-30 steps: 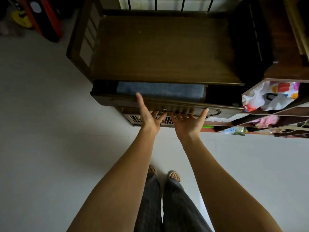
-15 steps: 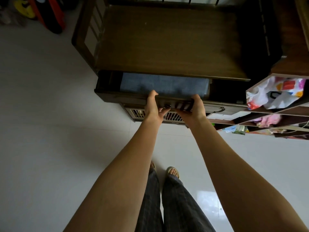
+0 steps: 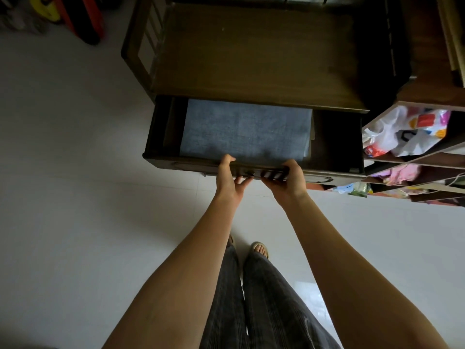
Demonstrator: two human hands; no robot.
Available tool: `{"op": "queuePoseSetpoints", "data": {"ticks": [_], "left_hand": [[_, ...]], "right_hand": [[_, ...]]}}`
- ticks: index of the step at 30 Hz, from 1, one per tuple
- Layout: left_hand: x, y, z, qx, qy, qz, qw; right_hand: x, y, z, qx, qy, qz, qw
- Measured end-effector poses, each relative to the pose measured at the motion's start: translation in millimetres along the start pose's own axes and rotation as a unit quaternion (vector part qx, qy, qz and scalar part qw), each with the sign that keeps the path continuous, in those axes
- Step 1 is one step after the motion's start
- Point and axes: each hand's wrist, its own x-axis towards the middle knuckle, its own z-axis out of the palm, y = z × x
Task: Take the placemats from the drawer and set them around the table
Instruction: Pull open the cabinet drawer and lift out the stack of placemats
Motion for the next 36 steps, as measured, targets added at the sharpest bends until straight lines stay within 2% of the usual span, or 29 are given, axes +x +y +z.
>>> {"op": "queuePoseSetpoints", "data": {"ticks": [7, 10, 12, 13, 15, 16, 17, 18, 20, 21, 22, 24, 25, 27, 28, 31, 32, 36], "left_hand": [[-2.3, -8.0, -9.6, -0.013, 0.001, -0.017, 1.000], [-2.9, -2.6, -6.5, 0.019, 0.024, -0.036, 0.999], [-9.4, 6.5, -6.2, 0.112, 0.052, -0.100, 0.987], [-16.7, 16.0, -5.7, 0.195, 0.041, -0.140, 0.970], [-30.9, 42.2, -3.2, 0.388, -0.044, -0.176, 0.903], [-36.6, 56.6, 0.9, 0.460, -0.082, -0.158, 0.870], [-42.5, 70.7, 7.7, 0.509, -0.090, -0.106, 0.850], [-41.9, 84.4, 13.0, 0.528, -0.069, -0.027, 0.846], [-28.3, 106.9, 20.0, 0.483, 0.023, 0.125, 0.866], [-16.6, 114.7, 19.5, 0.470, 0.080, 0.197, 0.857], [-4.9, 119.9, 17.1, 0.489, 0.128, 0.248, 0.826], [18.5, 117.9, 6.4, 0.554, 0.186, 0.245, 0.774], [25.5, 114.9, 2.7, 0.570, 0.204, 0.207, 0.769], [32.5, 108.6, 0.9, 0.583, 0.227, 0.140, 0.767], [35.1, 107.2, 0.6, 0.588, 0.231, 0.132, 0.764], [46.7, 112.3, 2.6, 0.585, 0.237, 0.122, 0.766], [52.2, 116.1, 1.5, 0.571, 0.239, 0.110, 0.777], [62.6, 127.5, -0.3, 0.458, 0.210, 0.091, 0.859]], "right_hand": [[0.1, 2.8, -11.2, -0.004, 0.007, 0.013, 1.000], [-1.3, -0.2, -9.3, -0.029, 0.033, 0.025, 0.999], [-8.4, -5.9, -8.7, -0.106, 0.047, 0.043, 0.992], [-16.4, -10.7, -6.6, -0.168, 0.043, 0.056, 0.983], [-32.1, -24.5, -1.2, -0.310, 0.025, 0.048, 0.949], [-37.4, -33.5, 3.0, -0.363, 0.026, 0.005, 0.931], [-38.4, -43.6, 7.3, -0.391, 0.039, -0.062, 0.917], [-36.6, -54.5, 12.3, -0.401, 0.062, -0.131, 0.904], [-23.7, -73.6, 21.6, -0.420, 0.121, -0.229, 0.870], [-13.2, -79.9, 25.0, -0.445, 0.144, -0.241, 0.851], [-1.5, -83.3, 28.0, -0.469, 0.154, -0.229, 0.839], [20.2, -83.9, 32.6, -0.506, 0.169, -0.172, 0.828], [28.3, -83.3, 35.0, -0.520, 0.184, -0.148, 0.821], [38.5, -83.2, 39.2, -0.542, 0.213, -0.121, 0.804], [42.4, -84.6, 41.6, -0.544, 0.223, -0.114, 0.801], [49.2, -89.7, 43.7, -0.506, 0.212, -0.086, 0.832], [48.6, -91.5, 42.9, -0.502, 0.201, -0.081, 0.837], [50.1, -99.2, 38.8, -0.488, 0.156, -0.077, 0.855]]}}
